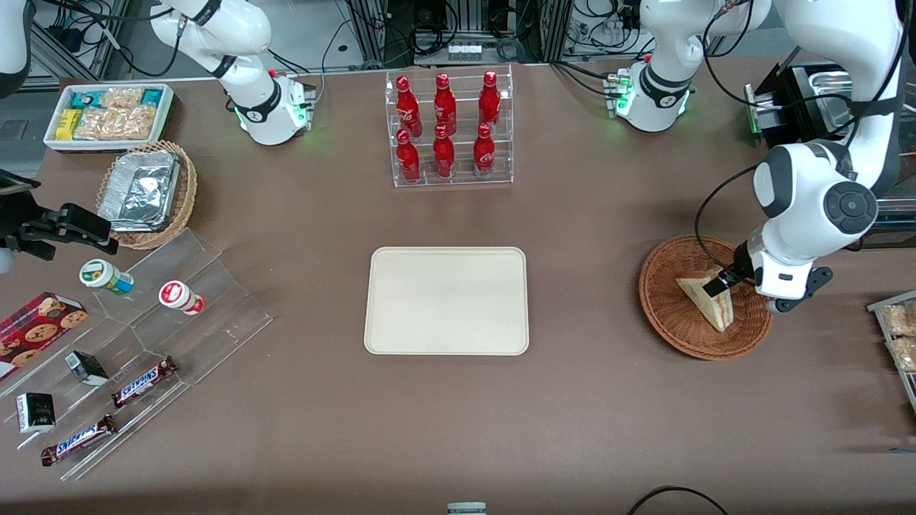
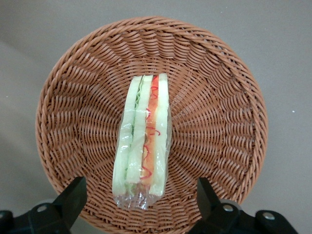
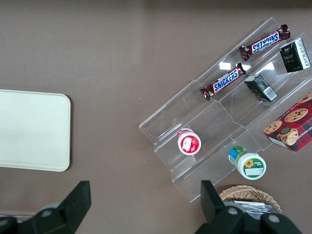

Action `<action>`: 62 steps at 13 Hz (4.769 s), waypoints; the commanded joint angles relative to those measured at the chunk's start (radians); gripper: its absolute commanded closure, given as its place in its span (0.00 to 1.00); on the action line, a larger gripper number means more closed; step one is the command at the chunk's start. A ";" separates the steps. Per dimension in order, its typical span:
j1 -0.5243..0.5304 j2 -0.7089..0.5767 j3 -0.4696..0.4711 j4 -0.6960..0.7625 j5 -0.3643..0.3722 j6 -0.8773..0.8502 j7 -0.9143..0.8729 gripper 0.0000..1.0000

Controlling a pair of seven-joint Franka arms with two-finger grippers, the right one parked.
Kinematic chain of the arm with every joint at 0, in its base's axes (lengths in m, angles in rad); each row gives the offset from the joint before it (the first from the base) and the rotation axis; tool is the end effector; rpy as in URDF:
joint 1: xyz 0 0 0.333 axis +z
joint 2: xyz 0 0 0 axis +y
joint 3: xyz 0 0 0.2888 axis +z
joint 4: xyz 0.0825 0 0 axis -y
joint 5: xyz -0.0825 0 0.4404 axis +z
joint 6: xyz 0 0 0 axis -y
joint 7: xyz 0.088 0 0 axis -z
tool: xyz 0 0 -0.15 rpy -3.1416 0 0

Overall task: Place sandwich from basket to tray
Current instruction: 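Lower the left gripper and close it on the sandwich's wrapped end, then lift the sandwich up out of the basket with the left gripper, then carry the held sandwich toward the white tray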

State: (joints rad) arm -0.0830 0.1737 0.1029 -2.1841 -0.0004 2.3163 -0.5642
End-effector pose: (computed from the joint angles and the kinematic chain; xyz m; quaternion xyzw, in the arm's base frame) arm 0.5822 0.0131 0.1966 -0.9576 -0.2874 0.0172 0.0139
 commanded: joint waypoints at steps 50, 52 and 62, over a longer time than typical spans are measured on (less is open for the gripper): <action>-0.481 0.067 -0.043 0.684 -0.036 -0.683 -0.415 1.00; -0.512 0.081 -0.043 0.684 -0.036 -0.632 -0.447 1.00; -0.610 0.352 -0.107 0.734 -0.020 -0.326 -0.332 1.00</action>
State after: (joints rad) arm -0.6624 0.4519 -0.0134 -1.5218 -0.0288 1.9692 -0.9403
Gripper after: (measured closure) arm 0.850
